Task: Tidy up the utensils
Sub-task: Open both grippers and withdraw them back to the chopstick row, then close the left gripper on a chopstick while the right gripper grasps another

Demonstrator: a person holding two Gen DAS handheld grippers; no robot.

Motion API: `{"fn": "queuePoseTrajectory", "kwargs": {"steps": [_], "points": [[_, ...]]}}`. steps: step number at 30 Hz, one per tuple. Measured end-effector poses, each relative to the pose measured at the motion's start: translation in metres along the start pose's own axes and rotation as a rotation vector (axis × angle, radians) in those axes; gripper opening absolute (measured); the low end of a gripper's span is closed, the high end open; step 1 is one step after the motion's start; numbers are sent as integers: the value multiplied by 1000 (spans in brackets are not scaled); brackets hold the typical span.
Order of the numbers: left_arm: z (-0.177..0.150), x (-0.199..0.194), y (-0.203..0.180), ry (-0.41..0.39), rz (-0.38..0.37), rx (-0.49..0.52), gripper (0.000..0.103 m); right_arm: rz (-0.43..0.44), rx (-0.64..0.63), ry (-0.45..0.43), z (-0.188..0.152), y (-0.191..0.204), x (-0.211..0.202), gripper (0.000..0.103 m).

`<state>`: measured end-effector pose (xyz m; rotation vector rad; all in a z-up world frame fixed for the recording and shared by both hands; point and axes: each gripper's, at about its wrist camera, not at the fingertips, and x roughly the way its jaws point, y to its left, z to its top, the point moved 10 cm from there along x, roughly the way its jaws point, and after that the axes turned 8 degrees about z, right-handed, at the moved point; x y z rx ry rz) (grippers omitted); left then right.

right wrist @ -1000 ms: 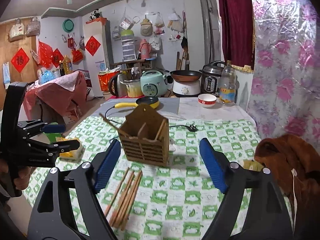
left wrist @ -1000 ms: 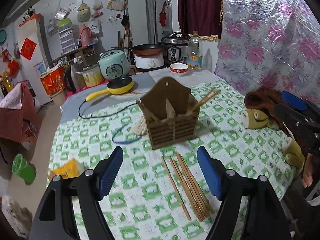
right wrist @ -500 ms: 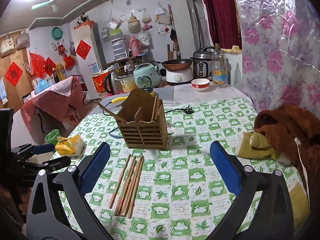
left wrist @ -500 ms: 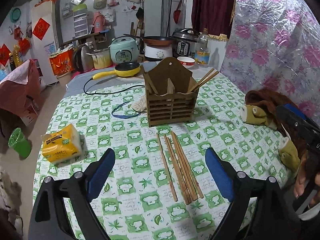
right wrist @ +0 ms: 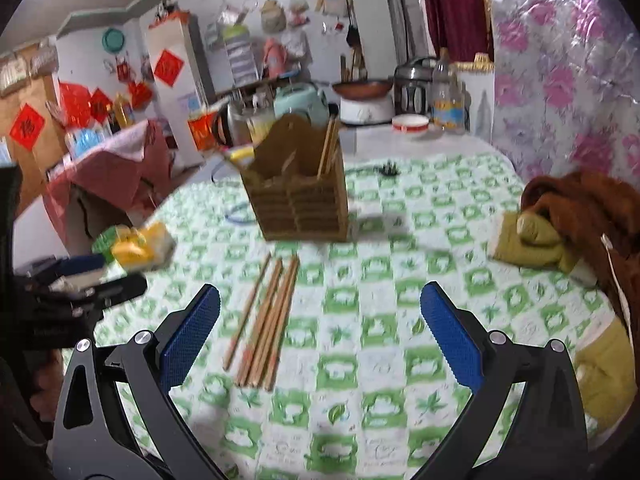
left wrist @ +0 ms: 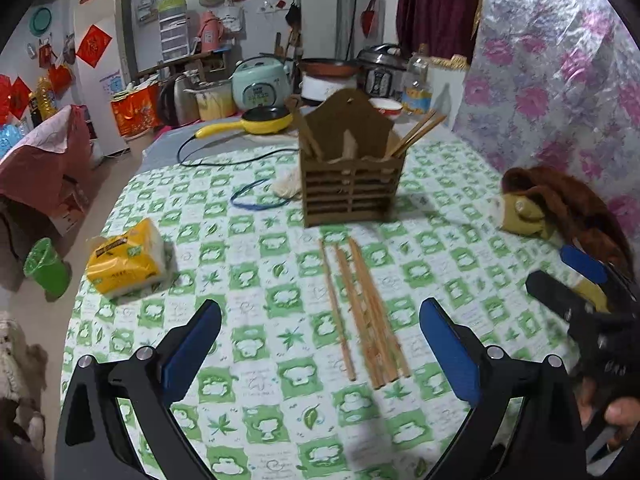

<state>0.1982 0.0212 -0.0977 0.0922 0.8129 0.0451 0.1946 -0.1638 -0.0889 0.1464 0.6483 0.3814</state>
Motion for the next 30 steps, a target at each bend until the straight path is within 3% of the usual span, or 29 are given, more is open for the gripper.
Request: {"fn": "queuePoseTrajectory", "kwargs": {"steps": [5, 10, 16, 20, 28, 30], "points": [[-28, 26, 1, 53, 50, 15, 98, -61, -38, 82, -32, 4, 19, 97], [-53, 47, 0, 108, 16, 14, 97, -88, -85, 124, -52, 7, 31, 97], [-79, 69, -2, 140, 38, 56, 97, -88, -122, 193, -81, 6, 48, 97], [-91, 84, -4, 182, 36, 66, 90, -92, -133, 224, -93, 4, 56, 97], [-98, 100, -13, 214, 29, 85, 86, -92, -90, 217, -94, -5, 59, 97], [-101, 105, -19, 225, 20, 94, 74, -91, -89, 218, -94, -5, 60, 97]]}}
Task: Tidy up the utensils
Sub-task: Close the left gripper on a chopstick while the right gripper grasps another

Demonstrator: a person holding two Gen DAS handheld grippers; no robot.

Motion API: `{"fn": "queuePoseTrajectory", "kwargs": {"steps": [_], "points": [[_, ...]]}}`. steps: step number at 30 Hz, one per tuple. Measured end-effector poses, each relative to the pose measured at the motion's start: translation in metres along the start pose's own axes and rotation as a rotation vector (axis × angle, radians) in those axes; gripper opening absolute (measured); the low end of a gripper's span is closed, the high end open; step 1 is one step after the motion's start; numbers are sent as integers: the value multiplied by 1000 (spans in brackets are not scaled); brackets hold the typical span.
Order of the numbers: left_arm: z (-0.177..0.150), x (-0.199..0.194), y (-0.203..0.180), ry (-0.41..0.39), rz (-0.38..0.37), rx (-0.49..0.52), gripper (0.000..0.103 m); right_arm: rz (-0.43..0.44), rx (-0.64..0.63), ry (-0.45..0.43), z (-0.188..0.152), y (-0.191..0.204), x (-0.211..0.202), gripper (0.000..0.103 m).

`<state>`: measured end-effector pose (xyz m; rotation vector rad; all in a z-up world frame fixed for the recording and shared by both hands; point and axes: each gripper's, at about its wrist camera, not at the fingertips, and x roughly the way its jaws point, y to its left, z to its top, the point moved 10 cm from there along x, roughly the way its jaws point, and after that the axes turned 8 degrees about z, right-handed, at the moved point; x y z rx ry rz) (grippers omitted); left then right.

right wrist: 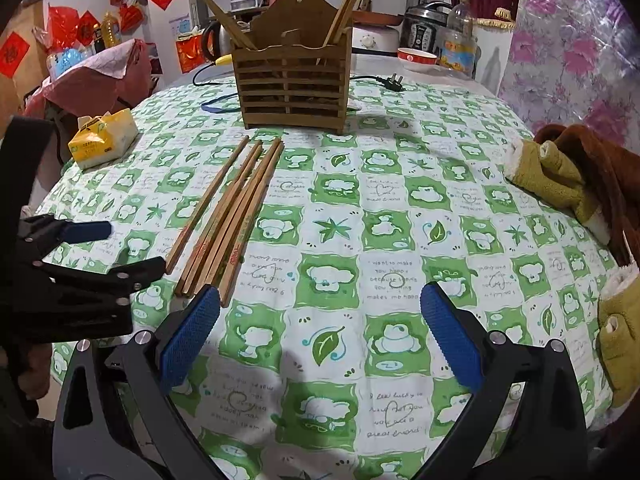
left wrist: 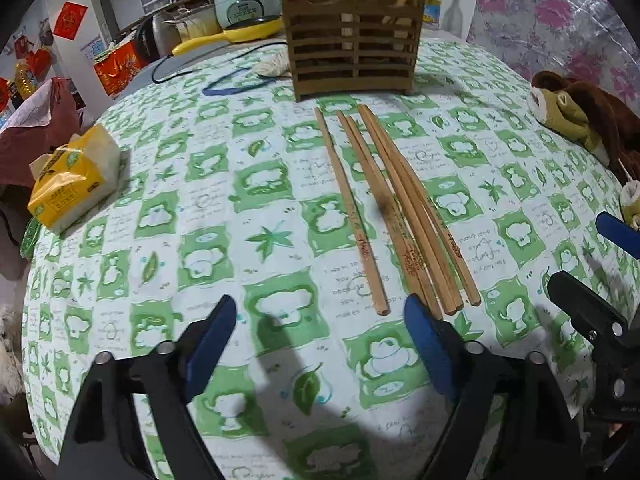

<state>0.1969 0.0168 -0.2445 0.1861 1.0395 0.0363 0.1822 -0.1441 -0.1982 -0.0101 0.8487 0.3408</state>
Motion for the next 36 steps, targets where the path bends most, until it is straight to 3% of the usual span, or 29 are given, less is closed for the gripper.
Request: {"fn": "queuePoseTrajectory", "kwargs": {"steps": [1, 2, 4, 7, 8, 9, 16, 21, 36], "points": [[-1, 3, -3, 3, -5, 6, 68, 1, -1, -2, 0, 0, 0, 97], [-2, 8, -8, 15, -12, 20, 54, 2, -3, -3, 0, 1, 0, 97], [-1, 9, -11, -3, -30, 16, 49, 6, -4, -2, 0, 2, 1, 97], [2, 6, -15, -17, -59, 29, 28, 13, -3, -1, 0, 3, 2, 97], [3, 7, -16, -20, -63, 32, 9, 17, -7, 4, -1, 5, 4, 97], [3, 6, -16, -19, -64, 33, 7, 21, -11, 8, -2, 7, 5, 97], [7, -6, -10, -47, -88, 16, 6, 35, -88, 34, -10, 26, 13, 94], [12, -13, -2, -59, -91, -5, 6, 31, -133, 95, -19, 34, 29, 69], [4, -7, 5, -41, -98, -25, 6, 66, -124, 119, -19, 47, 46, 57]]}}
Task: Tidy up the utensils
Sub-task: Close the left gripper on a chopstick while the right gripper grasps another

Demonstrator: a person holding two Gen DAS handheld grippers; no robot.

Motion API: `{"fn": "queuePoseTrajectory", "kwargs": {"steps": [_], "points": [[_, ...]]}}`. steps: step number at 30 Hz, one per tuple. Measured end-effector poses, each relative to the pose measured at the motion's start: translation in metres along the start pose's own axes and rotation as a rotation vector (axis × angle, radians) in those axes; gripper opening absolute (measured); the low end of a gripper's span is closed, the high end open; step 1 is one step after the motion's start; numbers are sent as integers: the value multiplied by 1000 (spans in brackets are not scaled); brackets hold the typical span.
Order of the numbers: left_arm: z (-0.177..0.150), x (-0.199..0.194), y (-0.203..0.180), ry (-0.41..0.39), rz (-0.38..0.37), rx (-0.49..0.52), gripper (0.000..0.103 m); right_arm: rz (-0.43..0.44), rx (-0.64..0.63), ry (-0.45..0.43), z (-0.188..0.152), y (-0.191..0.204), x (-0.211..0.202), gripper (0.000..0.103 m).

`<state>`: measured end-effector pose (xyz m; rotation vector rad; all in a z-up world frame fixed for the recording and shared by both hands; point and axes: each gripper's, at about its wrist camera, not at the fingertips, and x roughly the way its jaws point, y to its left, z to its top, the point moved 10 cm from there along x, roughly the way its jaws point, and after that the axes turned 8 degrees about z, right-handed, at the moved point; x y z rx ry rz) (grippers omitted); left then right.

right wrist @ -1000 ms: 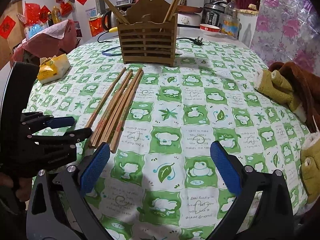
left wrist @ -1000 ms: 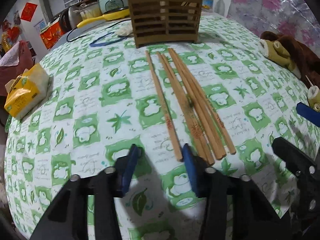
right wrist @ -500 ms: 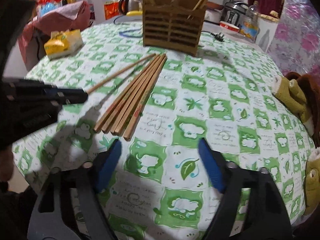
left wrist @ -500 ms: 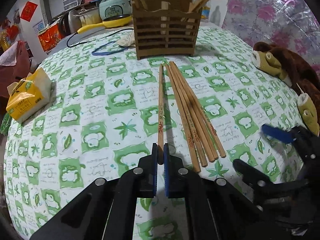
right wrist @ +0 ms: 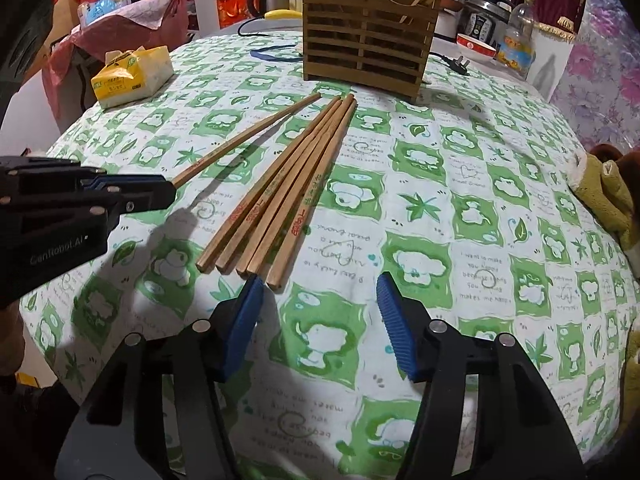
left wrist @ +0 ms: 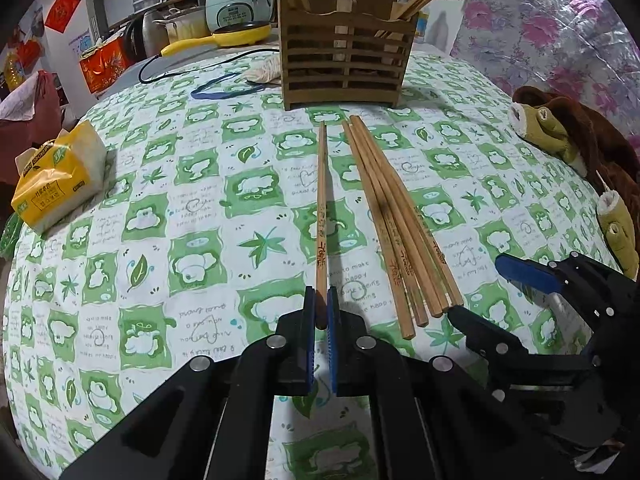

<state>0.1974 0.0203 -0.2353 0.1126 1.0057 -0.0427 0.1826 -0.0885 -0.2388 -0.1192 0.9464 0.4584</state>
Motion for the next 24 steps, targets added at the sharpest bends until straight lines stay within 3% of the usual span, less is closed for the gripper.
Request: {"fn": "queuePoseTrajectory", "kwargs": {"steps": [14, 24], "points": [[-2, 1, -1, 3, -2, -7, 6, 1, 53, -22, 5, 1, 3, 43], [-2, 1, 0, 2, -5, -13, 6, -23, -12, -64, 7, 16, 4, 20]]}}
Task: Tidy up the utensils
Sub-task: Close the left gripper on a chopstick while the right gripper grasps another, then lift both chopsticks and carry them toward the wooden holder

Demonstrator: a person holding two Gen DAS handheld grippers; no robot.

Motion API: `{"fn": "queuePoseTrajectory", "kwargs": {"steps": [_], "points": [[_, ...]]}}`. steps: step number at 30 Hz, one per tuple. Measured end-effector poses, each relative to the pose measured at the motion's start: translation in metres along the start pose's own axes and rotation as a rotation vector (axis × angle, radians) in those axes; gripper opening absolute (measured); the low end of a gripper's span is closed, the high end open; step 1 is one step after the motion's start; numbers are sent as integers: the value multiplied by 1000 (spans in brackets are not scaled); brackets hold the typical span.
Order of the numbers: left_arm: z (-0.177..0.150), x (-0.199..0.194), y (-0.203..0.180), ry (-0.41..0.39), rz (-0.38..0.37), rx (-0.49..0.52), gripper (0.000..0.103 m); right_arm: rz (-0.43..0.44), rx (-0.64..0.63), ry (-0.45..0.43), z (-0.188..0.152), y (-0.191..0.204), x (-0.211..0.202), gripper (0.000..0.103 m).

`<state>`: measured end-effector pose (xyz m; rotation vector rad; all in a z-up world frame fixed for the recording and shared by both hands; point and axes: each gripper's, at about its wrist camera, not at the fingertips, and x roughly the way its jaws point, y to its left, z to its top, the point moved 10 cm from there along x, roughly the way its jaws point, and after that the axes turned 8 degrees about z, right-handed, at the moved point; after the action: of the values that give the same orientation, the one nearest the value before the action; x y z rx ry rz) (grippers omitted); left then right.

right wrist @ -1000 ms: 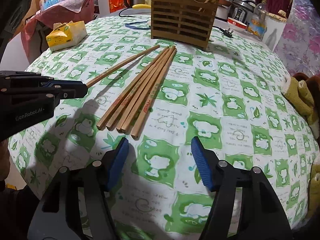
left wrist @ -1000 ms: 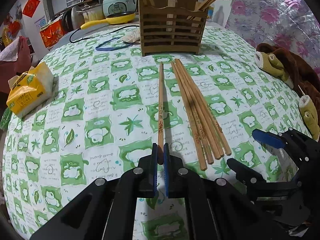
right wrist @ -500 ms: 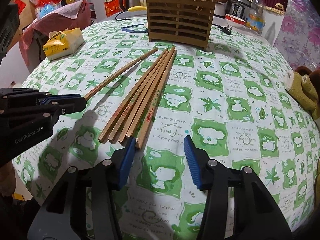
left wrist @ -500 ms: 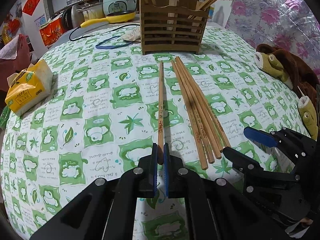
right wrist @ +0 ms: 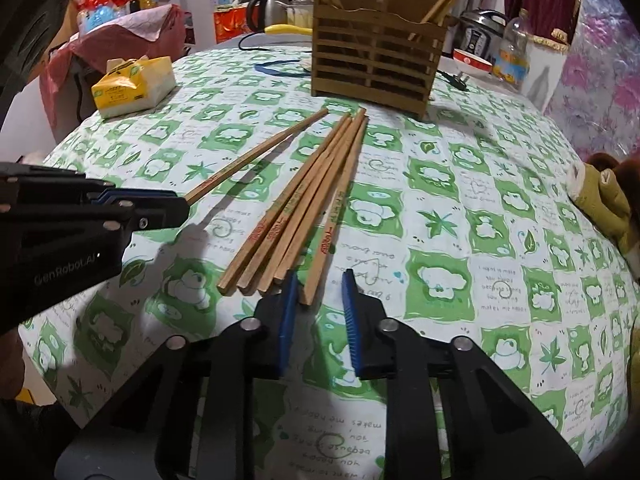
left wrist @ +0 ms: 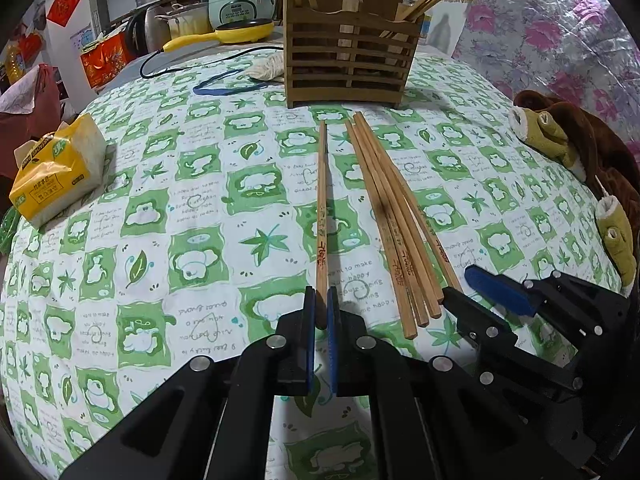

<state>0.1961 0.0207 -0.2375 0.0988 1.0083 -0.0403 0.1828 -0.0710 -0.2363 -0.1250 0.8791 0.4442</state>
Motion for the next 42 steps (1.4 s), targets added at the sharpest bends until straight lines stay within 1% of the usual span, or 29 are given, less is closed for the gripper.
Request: {"fn": "queuePoseTrajectory", "kwargs": {"steps": [1, 3, 10, 15, 17, 22, 26, 36, 42], "points": [[0, 0, 0, 0, -1, -1, 6, 8, 1, 1, 0, 0, 0, 18], [0, -1, 2, 0, -1, -4, 6, 44, 13, 8, 0, 1, -1, 11], [2, -4, 4, -3, -5, -5, 6, 90, 73, 14, -2, -10, -6, 9], [5, -9, 5, -16, 3, 4, 6, 91, 95, -17, 5, -22, -19, 8], [8, -13, 9, -35, 22, 14, 6, 88, 101, -40, 10, -27, -28, 8], [19, -29, 20, -78, 41, 22, 6, 76, 107, -93, 26, -38, -48, 8], [27, -39, 29, -98, 52, 12, 6, 74, 116, -124, 35, -46, -60, 8], [32, -59, 37, -132, 63, 28, 6, 70, 109, -171, 49, -49, -76, 7], [39, -62, 43, -147, 75, 25, 6, 61, 114, -202, 58, -55, -85, 7]]}}
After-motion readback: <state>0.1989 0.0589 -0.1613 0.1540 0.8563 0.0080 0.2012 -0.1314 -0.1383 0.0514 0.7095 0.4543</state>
